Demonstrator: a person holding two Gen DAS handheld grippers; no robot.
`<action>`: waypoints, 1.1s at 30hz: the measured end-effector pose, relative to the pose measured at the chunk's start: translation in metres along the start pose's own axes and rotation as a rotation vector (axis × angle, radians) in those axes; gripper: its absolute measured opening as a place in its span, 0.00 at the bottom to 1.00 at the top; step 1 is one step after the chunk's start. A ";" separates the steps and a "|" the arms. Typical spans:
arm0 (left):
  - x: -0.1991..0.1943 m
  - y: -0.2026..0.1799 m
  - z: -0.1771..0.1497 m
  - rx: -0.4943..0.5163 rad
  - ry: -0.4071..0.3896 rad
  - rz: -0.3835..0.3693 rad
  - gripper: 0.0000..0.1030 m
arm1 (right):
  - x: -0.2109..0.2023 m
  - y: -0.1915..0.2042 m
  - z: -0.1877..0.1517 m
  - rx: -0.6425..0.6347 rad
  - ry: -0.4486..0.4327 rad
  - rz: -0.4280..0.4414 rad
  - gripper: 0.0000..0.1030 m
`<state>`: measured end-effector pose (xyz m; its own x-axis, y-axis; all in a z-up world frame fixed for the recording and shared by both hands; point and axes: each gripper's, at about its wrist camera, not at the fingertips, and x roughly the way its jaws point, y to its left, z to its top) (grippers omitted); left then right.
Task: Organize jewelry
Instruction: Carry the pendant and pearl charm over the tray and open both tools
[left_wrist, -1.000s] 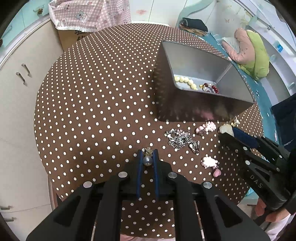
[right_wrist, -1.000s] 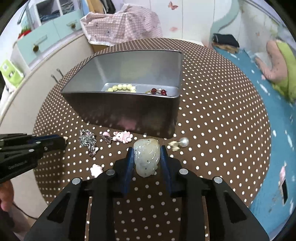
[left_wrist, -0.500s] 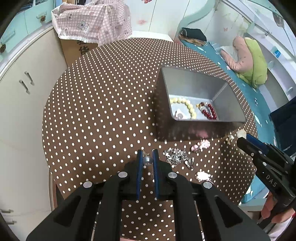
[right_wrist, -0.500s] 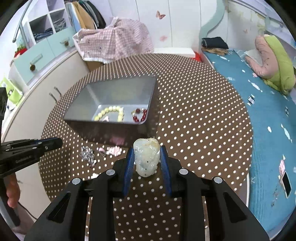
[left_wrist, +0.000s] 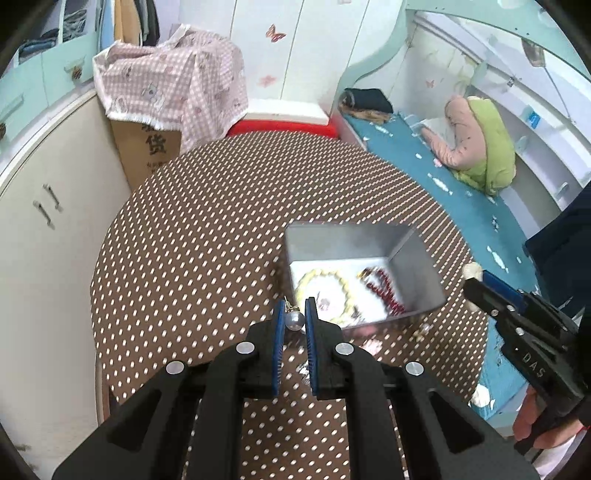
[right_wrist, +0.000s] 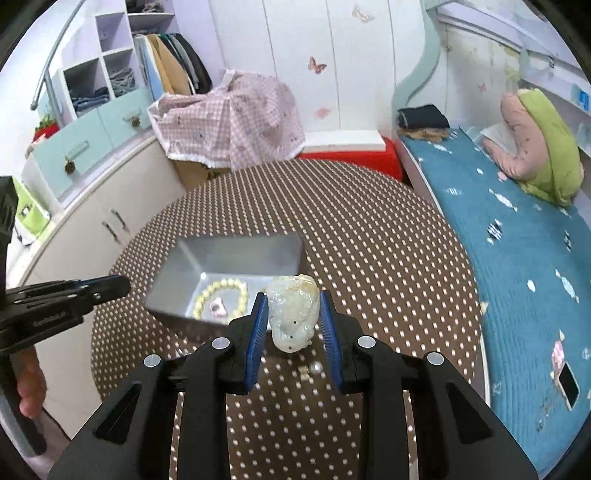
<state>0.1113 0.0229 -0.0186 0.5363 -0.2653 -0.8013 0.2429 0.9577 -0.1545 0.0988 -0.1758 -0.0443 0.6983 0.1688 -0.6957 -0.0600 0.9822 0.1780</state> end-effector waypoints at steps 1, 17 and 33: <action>0.000 -0.004 0.004 0.006 -0.005 -0.007 0.09 | 0.001 0.002 0.004 -0.004 -0.004 0.008 0.28; 0.042 -0.025 0.027 0.018 0.058 -0.060 0.10 | 0.038 0.019 0.018 -0.003 0.050 0.074 0.30; 0.031 -0.007 0.013 -0.014 0.057 -0.014 0.37 | 0.031 -0.014 0.014 0.067 0.039 -0.056 0.68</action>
<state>0.1371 0.0063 -0.0349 0.4855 -0.2726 -0.8306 0.2391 0.9553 -0.1737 0.1310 -0.1852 -0.0584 0.6705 0.1180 -0.7325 0.0273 0.9827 0.1832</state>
